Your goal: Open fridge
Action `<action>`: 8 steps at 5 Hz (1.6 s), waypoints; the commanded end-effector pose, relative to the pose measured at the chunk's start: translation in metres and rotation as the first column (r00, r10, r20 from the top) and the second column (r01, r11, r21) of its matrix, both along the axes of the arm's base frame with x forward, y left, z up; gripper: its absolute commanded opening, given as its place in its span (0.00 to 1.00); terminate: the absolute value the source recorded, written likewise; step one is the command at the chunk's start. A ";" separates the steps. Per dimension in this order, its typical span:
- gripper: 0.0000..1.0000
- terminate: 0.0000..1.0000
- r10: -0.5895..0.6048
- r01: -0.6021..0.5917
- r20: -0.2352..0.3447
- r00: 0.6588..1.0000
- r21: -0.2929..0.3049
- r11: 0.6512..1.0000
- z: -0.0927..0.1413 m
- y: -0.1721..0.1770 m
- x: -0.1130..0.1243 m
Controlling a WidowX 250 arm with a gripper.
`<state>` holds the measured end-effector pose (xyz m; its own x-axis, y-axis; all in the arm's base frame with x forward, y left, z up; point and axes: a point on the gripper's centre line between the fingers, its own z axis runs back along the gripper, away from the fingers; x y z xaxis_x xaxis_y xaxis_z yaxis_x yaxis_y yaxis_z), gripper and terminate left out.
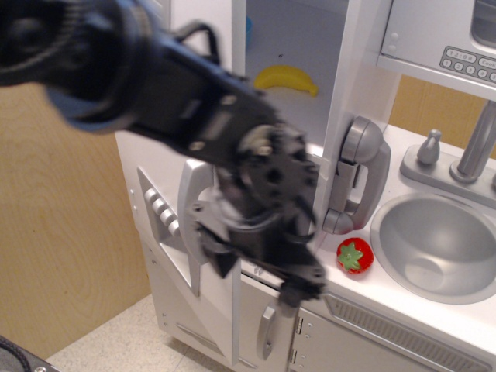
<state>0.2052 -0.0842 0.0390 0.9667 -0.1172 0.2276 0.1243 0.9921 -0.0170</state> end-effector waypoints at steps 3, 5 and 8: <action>1.00 0.00 -0.022 0.021 0.059 0.998 0.014 1.000 0.023 -0.002 0.075; 1.00 0.00 -0.037 0.035 0.033 0.999 0.044 0.998 0.023 0.018 0.051; 1.00 0.00 -0.043 0.043 0.006 0.999 0.063 0.997 0.030 0.053 -0.002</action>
